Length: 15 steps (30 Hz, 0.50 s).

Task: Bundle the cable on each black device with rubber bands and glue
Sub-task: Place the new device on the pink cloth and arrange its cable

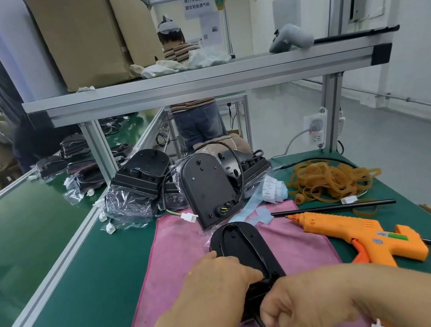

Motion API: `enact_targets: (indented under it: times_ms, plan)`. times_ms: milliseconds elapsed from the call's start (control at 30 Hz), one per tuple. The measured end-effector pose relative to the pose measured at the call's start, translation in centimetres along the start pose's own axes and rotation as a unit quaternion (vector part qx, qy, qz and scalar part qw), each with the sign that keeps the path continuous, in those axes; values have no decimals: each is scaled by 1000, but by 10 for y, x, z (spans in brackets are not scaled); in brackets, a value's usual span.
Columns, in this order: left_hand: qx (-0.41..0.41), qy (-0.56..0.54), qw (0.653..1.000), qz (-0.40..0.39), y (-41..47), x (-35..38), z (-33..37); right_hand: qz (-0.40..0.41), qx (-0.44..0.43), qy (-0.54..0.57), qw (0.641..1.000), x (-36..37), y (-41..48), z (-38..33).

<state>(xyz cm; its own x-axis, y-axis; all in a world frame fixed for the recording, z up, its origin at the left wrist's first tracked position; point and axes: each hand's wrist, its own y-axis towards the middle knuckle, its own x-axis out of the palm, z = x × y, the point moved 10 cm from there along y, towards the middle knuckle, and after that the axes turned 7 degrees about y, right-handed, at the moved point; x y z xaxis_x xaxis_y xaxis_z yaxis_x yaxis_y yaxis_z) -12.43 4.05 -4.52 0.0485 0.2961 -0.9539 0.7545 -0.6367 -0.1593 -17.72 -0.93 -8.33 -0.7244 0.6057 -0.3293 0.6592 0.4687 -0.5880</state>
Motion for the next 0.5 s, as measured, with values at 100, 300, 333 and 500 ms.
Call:
enact_targets:
  times_ms: [100, 300, 333, 500]
  plan:
    - [-16, -6, 1000, 6, 2, 0, 0, -18, 21, -23, 999, -7, -11, -5]
    - [-79, -50, 996, 8, 19, -2, 4, 31, 50, -206, 977, -43, -24, -34]
    - [-86, -60, 994, 14, 21, -1, 4, 36, 60, -237, 969, -46, -23, -38]
    - [-119, -103, 987, 32, 22, 1, -3, 42, 90, -361, 927, -57, -15, -57]
